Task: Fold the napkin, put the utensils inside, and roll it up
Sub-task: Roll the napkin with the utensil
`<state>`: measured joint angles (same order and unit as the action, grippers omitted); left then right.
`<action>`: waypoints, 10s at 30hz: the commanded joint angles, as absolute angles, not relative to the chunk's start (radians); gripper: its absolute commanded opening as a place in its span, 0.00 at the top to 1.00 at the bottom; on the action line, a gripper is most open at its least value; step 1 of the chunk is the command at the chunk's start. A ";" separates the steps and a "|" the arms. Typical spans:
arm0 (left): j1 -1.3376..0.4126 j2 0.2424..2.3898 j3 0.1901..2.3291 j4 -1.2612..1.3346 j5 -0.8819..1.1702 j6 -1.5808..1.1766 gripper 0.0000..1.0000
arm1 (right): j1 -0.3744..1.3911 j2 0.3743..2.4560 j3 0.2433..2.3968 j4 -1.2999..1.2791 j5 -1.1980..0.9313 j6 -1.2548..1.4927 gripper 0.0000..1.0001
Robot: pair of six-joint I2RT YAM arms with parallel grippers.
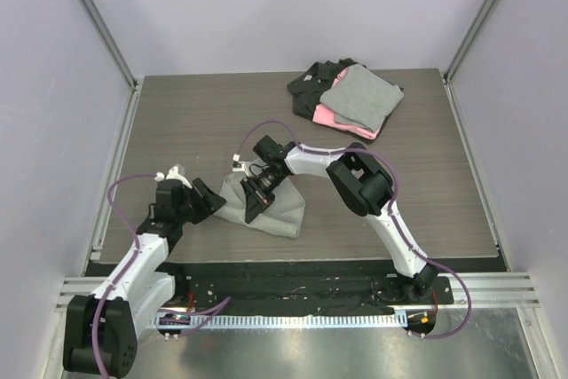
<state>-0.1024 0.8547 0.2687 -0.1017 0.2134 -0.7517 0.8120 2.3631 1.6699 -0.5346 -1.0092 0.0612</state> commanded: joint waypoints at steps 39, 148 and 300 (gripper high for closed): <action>-0.097 1.327 0.534 -0.209 0.222 -0.696 0.96 | 0.802 2.231 1.660 -0.577 -0.652 0.055 0.48; -0.095 1.557 0.713 -0.337 0.291 -0.638 0.98 | 1.138 1.922 1.390 -0.235 0.161 -0.278 0.28; -0.095 1.071 0.552 -0.336 0.087 -0.704 0.34 | 0.960 2.154 1.442 -0.578 -0.563 -0.193 0.71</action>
